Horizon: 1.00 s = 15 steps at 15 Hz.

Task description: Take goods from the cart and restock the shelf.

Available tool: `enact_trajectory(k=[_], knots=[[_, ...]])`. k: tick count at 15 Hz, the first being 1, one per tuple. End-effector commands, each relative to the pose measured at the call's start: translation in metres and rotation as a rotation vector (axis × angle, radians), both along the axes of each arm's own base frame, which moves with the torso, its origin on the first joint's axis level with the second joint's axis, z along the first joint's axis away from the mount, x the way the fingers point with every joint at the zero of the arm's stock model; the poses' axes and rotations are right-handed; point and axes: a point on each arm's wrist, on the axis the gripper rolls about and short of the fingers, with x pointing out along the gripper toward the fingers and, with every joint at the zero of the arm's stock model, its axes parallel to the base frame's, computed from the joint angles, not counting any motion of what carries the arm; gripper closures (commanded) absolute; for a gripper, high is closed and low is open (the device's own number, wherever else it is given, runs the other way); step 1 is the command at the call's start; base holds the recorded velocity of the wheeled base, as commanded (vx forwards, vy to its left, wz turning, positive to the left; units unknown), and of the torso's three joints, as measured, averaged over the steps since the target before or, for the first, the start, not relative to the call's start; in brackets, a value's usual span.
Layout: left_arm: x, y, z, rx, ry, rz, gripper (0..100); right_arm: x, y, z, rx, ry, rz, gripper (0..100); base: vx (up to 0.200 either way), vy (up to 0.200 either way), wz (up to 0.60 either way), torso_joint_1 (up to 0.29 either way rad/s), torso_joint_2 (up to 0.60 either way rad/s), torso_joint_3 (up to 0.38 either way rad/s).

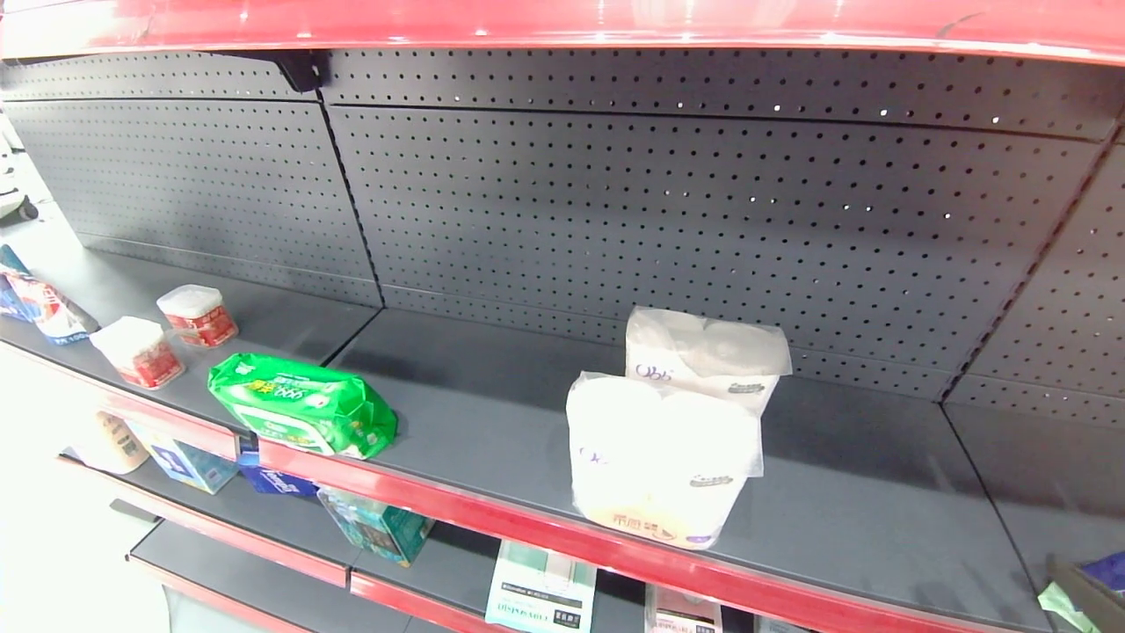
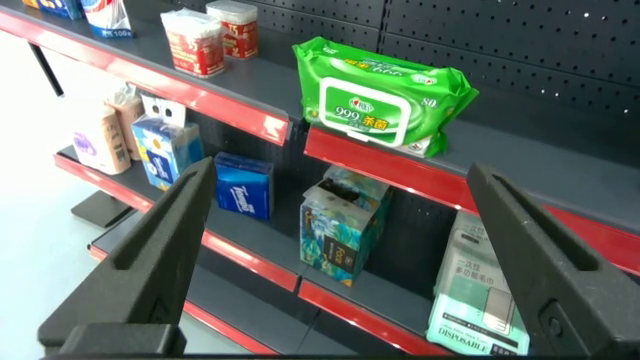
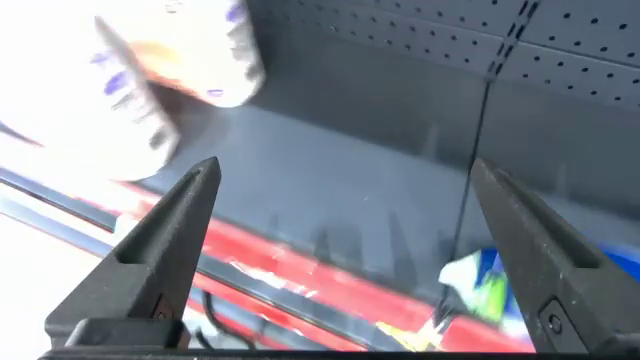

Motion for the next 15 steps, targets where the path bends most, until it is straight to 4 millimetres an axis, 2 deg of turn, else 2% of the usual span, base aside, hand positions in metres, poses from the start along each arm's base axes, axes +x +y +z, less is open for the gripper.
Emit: enact_trajectory(k=[1, 2, 5, 15], knots=[[0.0, 0.0, 0.0, 0.0, 0.0, 0.001, 0, -0.039, 0.005, -0.039, 0.009, -0.153, 0.03, 0, 0.0, 0.0, 0.0, 0.0, 0.0, 0.0], [0.0, 0.0, 0.001, 0.0, -0.002, 0.001, 0, -0.049, 0.005, -0.056, -0.004, -0.181, 0.018, 0, 0.0, 0.0, 0.0, 0.0, 0.0, 0.0], [0.0, 0.0, 0.0, 0.0, 0.0, 0.001, 0, -0.048, 0.001, -0.059, 0.0, -0.135, -0.179, 0, 0.0, 0.0, 0.0, 0.0, 0.0, 0.0], [0.0, 0.0, 0.0, 0.003, 0.0, -0.002, 0, -0.048, 0.001, -0.061, 0.024, -0.114, -0.174, 0, 0.0, 0.0, 0.0, 0.0, 0.0, 0.0]])
